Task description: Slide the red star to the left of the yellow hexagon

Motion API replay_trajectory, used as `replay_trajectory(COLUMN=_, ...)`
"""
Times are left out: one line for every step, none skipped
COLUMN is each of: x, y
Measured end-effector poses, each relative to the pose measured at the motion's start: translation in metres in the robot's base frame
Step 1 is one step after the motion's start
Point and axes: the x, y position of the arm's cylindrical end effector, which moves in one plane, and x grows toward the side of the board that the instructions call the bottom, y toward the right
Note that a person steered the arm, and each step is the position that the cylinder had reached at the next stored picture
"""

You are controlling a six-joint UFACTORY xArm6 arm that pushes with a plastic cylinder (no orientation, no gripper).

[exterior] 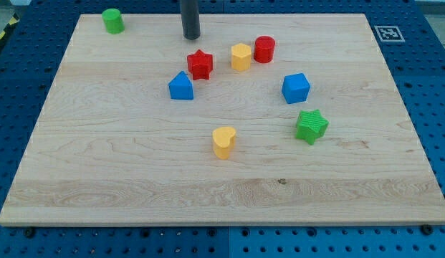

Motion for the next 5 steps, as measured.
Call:
replay_trajectory(x=0.002, y=0.000)
replay_trajectory(x=0.041, y=-0.015)
replay_trajectory(x=0.057, y=-0.072)
replay_trajectory(x=0.084, y=-0.069)
replay_trajectory(x=0.098, y=-0.030)
